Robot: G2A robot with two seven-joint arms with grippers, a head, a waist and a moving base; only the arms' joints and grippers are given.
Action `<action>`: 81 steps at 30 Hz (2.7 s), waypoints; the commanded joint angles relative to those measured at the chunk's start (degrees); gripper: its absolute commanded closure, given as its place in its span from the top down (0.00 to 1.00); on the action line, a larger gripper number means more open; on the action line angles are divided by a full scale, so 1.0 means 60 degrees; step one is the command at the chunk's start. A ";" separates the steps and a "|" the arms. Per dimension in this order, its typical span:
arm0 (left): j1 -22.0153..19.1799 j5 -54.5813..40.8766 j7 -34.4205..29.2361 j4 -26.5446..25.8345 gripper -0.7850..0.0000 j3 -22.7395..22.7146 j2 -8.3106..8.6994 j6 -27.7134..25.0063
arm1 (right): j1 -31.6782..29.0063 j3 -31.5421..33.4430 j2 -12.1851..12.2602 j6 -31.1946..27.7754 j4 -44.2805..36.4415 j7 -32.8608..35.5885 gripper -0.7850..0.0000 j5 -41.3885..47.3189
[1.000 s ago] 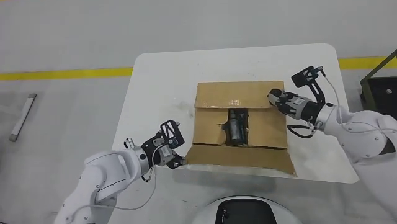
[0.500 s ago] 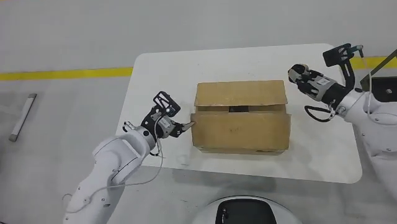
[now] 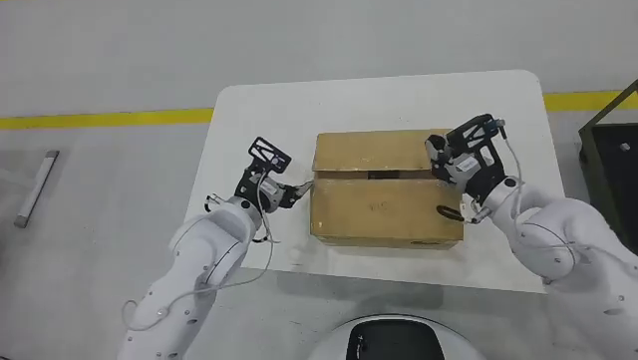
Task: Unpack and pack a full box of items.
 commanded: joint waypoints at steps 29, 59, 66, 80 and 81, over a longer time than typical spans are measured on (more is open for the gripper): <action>0.0258 -0.0093 -0.0488 -0.0291 1.00 -0.0241 -0.0250 -0.0351 | 0.0474 -0.1197 -0.0449 0.0774 0.0912 0.0005 0.00 -0.1301; -0.0295 0.0414 -0.0553 0.0199 1.00 -0.0164 -0.0623 -0.0320 | 0.0221 -0.1092 -0.0623 0.0194 0.0985 0.0421 0.00 -0.1321; -0.0211 0.0124 -0.0488 -0.0052 1.00 -0.0443 -0.0619 -0.0300 | 0.0160 -0.1046 -0.0672 0.0179 0.1006 0.0276 0.00 -0.1326; -0.0041 0.0641 -0.0224 0.0011 1.00 -0.0539 -0.0599 -0.0259 | 0.0105 -0.0919 -0.0753 0.0009 0.1051 0.0277 0.00 -0.1228; 0.0019 0.1117 0.0038 -0.0003 1.00 -0.0554 -0.0585 -0.0254 | 0.0099 -0.0906 -0.0758 0.0002 0.1046 0.0284 0.00 -0.1232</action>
